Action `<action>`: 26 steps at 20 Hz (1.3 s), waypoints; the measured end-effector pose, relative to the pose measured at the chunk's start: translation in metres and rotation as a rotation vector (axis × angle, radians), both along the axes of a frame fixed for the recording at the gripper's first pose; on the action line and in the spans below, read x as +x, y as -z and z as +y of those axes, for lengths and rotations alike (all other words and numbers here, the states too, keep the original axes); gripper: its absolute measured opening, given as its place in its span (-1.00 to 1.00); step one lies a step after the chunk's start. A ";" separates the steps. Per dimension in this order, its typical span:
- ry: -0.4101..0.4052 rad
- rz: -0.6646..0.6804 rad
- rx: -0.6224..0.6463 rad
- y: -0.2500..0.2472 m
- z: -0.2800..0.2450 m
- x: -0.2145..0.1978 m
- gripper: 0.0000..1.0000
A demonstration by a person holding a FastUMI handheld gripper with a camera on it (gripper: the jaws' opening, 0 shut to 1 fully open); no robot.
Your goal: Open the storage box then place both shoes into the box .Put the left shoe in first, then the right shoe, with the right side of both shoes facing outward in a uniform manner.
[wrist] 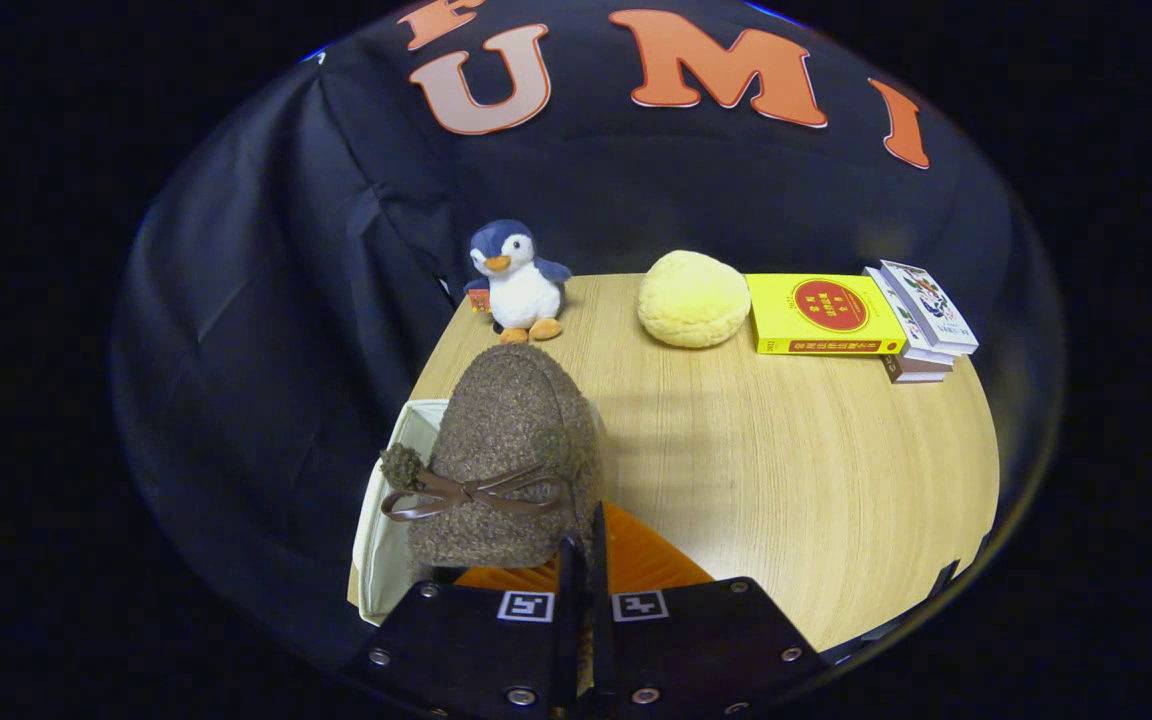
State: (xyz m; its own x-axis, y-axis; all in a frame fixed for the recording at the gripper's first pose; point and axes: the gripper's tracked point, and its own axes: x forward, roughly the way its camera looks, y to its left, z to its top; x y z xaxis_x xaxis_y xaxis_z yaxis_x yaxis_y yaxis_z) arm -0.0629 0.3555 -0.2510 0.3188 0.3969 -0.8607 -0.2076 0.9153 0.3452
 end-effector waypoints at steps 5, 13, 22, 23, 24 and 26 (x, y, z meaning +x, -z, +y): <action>-0.021 0.047 -0.013 0.016 0.023 -0.017 -0.83; 0.010 0.034 0.057 -0.015 0.018 -0.017 -0.38; 0.065 -0.220 0.166 -0.067 -0.064 0.022 -0.06; 0.077 -0.259 0.171 -0.073 -0.078 0.028 -0.03; 0.086 -0.296 0.176 -0.078 -0.091 0.033 0.02; 0.102 -0.367 0.180 -0.091 -0.121 0.043 0.12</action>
